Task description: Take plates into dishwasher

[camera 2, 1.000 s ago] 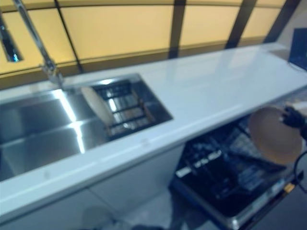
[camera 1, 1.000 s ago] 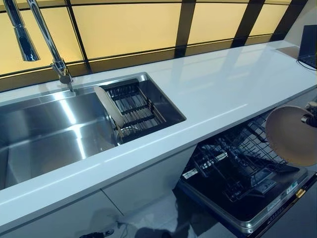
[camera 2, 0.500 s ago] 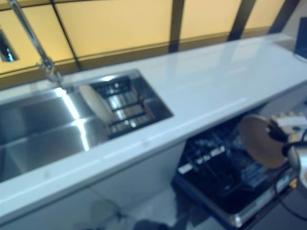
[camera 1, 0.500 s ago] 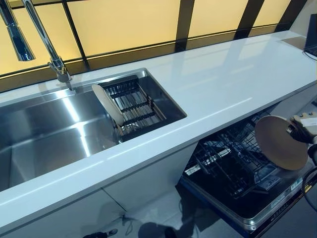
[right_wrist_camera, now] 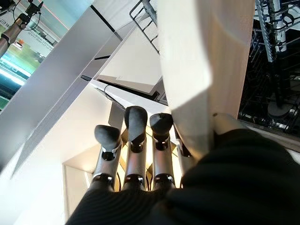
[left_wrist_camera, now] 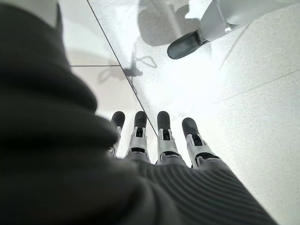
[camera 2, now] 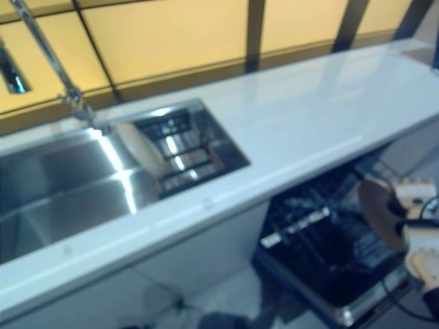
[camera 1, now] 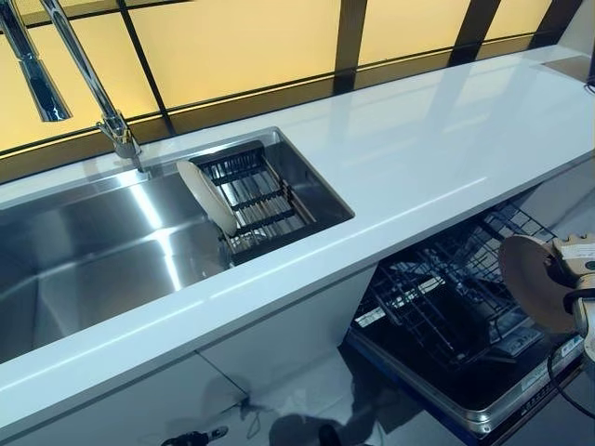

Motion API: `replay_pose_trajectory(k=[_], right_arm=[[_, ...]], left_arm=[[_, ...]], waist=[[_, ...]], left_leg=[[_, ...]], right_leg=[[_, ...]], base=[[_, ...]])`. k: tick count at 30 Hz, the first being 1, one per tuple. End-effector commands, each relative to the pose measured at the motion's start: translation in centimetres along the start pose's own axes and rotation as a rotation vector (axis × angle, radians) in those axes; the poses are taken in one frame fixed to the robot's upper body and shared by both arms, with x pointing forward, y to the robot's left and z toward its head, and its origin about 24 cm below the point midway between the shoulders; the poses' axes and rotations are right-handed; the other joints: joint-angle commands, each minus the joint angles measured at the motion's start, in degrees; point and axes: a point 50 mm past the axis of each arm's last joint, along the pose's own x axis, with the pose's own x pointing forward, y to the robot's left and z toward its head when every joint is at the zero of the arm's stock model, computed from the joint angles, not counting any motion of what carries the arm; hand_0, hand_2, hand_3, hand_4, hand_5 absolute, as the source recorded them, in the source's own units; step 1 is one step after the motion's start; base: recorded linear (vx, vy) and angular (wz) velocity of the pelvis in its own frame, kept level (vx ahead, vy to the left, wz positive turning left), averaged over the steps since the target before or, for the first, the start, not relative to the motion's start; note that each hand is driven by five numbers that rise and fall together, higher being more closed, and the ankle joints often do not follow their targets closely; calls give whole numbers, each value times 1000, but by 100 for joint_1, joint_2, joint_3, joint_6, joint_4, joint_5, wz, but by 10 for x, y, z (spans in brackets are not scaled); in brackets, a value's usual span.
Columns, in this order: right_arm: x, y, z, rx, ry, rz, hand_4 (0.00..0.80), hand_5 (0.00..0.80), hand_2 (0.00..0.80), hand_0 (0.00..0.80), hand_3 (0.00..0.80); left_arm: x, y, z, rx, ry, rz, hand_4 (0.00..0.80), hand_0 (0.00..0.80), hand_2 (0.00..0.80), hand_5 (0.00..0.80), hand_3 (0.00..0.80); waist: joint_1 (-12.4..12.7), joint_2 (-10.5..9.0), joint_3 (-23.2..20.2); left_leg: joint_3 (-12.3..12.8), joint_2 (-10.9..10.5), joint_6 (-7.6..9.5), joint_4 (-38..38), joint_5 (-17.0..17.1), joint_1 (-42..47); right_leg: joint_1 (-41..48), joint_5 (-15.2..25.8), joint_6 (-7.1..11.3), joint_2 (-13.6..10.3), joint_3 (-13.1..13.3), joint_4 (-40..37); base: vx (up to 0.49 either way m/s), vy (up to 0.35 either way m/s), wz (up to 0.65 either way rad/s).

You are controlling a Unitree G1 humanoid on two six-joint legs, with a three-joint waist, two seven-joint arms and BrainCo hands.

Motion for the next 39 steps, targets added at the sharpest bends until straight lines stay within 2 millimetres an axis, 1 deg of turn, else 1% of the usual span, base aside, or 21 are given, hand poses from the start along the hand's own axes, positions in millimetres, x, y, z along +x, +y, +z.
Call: replay_pose_trajectory(k=[1,7,13,21,27,32,39], right_arm=[[18,-24,-6,-8,116,-112,800,800,800,800,800],[22,-28,2,-16,106,-134,800,800,800,800,800],[26,-32,5,-40,107,-149,800,800,800,800,800],[29,-30,6,-115,121,-128,800,800,800,800,800],[32,-29,10,-178,122,-103,800,800,800,800,800],[33,-24,11,-190,138,-65,800,800,800,800,800],[33,-8,13,-181,158,12,800,800,800,800,800]], left_arm=[[1,9,1,55,19,26,0,0,0,0,0],[0,9,4,63,14,23,0,0,0,0,0],[0,7,6,63,9,19,0,0,0,0,0],[0,7,4,73,10,11,0,0,0,0,0],[0,10,10,76,-2,15,0,0,0,0,0],[0,9,16,76,-25,10,0,0,0,0,0],[-1,6,22,82,-48,-9,0,0,0,0,0]], waist=[[310,-174,-135],[357,-122,-109],[391,-93,-75],[440,-34,9],[452,30,70],[447,102,131],[454,210,179]], left_leg=[[-255,-416,422,13,-536,118],[-315,-441,423,13,-527,59],[-362,-457,424,13,-513,12],[-430,-465,408,13,-486,-66],[-434,-471,402,13,-470,-126],[-409,-480,396,13,-463,-151],[-393,-499,383,13,-462,-174]], right_leg=[[-69,-128,232,281,-326,14],[-112,-131,235,256,-366,14],[-147,-131,230,238,-392,14],[-203,-136,226,216,-428,14],[-264,-123,228,196,-456,14],[-295,-116,225,177,-447,14],[-328,-115,241,143,-457,14]], base=[[-3,-19,7],[1,-13,10],[2,-5,0],[5,-31,4],[-12,-32,5],[0,0,0],[0,0,0]])
